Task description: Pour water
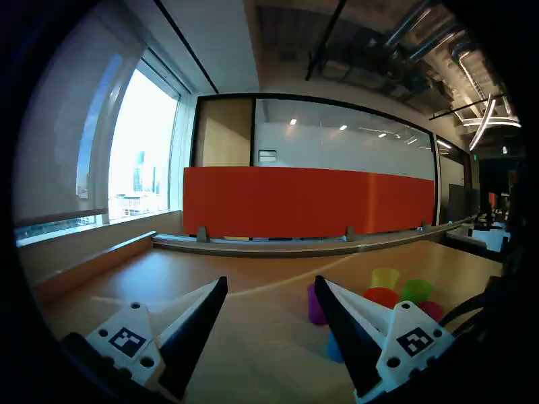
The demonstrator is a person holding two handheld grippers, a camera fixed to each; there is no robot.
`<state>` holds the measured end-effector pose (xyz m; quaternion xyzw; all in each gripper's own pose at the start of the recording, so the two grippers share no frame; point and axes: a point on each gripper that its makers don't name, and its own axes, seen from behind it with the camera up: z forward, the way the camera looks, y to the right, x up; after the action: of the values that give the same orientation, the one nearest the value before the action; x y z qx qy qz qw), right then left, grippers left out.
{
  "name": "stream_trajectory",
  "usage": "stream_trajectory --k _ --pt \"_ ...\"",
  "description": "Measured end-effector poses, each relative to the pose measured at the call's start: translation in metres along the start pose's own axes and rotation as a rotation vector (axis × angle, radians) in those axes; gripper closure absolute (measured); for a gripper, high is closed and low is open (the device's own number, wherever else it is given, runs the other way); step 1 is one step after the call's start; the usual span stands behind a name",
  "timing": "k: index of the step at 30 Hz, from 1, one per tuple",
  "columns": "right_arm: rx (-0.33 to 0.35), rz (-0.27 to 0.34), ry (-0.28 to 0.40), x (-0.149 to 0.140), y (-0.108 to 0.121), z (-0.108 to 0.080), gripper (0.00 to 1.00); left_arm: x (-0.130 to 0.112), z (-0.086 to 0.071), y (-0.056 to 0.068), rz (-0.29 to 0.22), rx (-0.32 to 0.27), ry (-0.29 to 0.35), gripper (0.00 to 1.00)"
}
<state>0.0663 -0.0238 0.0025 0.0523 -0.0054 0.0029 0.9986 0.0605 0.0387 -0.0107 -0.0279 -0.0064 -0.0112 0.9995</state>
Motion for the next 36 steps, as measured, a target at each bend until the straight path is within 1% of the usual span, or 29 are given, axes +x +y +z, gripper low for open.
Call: stream_trajectory --k 3,9,12,18,25,30,36 --pt "-0.001 -0.004 0.009 0.006 -0.001 -0.002 0.01 0.004 -0.002 0.0 0.02 0.009 0.019 0.04" --pt "-0.029 0.007 0.021 0.013 0.008 -0.004 0.01 0.002 -0.005 -0.003 0.028 0.029 0.033 0.04" --pt "-0.04 0.007 0.019 0.012 0.013 -0.004 0.01 -0.005 -0.005 -0.004 0.032 0.04 0.036 0.04" --pt "-0.073 0.018 0.013 0.006 0.022 -0.006 0.01 -0.018 -0.001 -0.004 0.044 0.038 0.034 0.04" --pt "-0.099 0.043 0.035 0.013 0.028 -0.008 0.01 -0.026 0.002 -0.013 0.052 0.042 0.043 0.04" --pt "-0.107 0.055 0.036 0.014 0.03 -0.008 0.01 -0.032 0.003 -0.02 0.051 0.047 0.04 0.04" --pt "-0.116 0.035 0.026 0.009 0.03 -0.006 0.01 -0.038 0.005 -0.027 0.045 0.049 0.043 0.04"
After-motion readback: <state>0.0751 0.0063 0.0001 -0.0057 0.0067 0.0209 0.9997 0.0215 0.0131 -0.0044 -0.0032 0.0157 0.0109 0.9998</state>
